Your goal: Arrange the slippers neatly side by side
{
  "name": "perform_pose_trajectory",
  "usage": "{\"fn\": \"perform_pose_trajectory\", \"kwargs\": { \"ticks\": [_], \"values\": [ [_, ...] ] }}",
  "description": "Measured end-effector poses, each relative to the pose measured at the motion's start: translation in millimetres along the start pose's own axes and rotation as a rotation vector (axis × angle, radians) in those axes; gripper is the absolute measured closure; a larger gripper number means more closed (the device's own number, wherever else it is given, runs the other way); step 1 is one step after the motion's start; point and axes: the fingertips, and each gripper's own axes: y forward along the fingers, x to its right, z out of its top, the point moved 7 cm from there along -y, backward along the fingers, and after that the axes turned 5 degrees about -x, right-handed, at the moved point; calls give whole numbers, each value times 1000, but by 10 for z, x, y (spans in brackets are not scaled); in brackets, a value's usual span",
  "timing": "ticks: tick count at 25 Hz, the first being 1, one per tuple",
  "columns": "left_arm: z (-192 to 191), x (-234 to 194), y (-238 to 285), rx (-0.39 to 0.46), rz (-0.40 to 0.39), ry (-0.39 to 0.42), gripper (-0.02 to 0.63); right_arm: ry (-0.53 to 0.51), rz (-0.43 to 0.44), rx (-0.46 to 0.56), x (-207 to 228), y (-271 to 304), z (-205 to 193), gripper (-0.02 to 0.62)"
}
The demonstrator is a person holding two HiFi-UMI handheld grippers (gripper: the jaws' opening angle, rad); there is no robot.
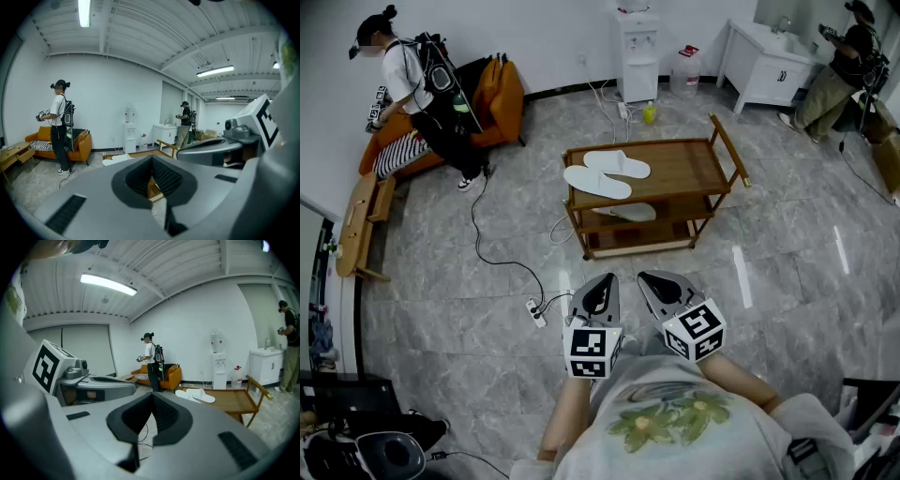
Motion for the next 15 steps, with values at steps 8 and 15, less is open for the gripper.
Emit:
{"fn": "perform_pose_trajectory", "kwargs": {
  "ticks": [8,15],
  "values": [
    [-40,-28,59,-16,-3,8,591,2,1,5,41,61,-51,589],
    [9,-196,277,-32,3,6,591,9,0,4,236,238,-3,589]
  ]
}}
